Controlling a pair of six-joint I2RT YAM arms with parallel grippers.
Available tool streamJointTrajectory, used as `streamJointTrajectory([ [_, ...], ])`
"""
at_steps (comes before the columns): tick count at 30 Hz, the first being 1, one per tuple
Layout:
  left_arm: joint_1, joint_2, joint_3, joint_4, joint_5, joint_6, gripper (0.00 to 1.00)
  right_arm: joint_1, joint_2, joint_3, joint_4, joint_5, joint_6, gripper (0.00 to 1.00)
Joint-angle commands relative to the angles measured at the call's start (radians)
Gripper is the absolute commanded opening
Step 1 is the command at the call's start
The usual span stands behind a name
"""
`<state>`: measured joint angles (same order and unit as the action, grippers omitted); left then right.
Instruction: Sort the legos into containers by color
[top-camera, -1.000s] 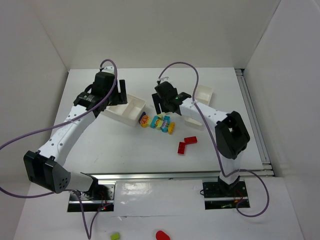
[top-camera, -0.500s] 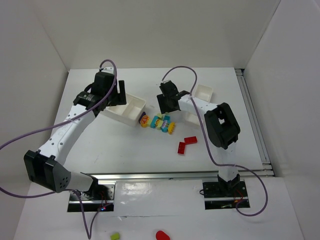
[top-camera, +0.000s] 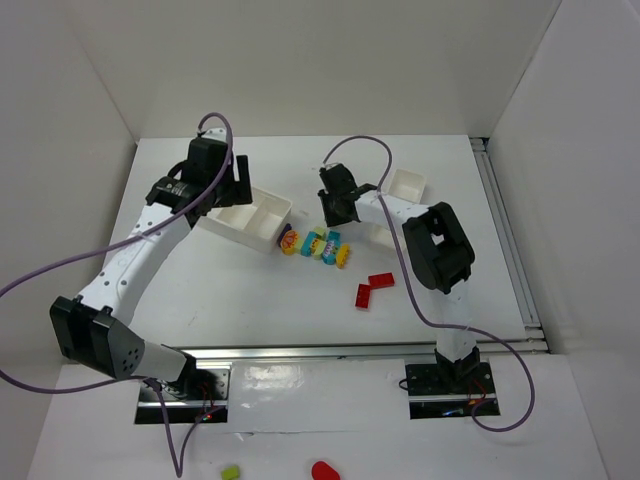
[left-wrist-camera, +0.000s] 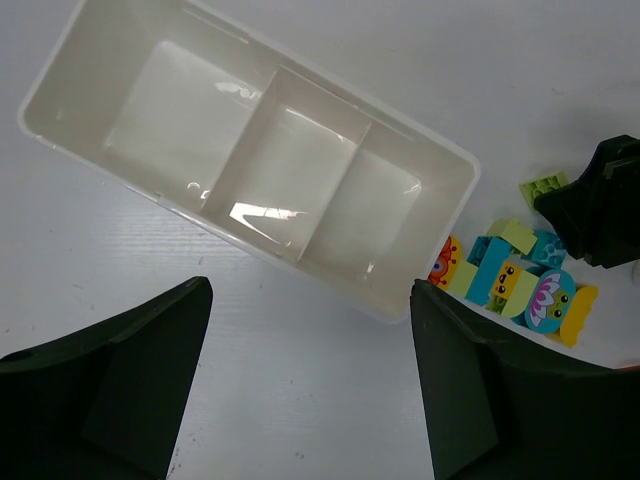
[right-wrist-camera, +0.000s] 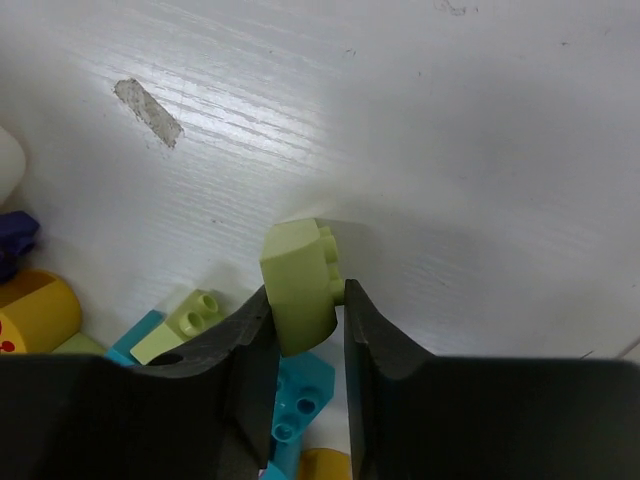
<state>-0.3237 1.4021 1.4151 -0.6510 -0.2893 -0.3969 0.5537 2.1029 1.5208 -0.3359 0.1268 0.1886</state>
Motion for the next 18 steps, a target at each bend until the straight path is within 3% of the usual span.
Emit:
streamJointTrajectory([
  [1,0.005,0.017,0.05,0.005,0.001,0.003,0.89,0.002,-0.033,0.03,0.049,0.026,0.009,0.27],
  [9,0.014,0.026,0.059,0.005,0.01,0.012,0.91,0.002,-0.208,0.021,0.04,0.147,0.037,0.25],
  [18,0.014,0.057,0.08,0.005,0.067,0.003,0.91,-0.115,-0.483,-0.229,-0.015,0.123,0.133,0.25],
])
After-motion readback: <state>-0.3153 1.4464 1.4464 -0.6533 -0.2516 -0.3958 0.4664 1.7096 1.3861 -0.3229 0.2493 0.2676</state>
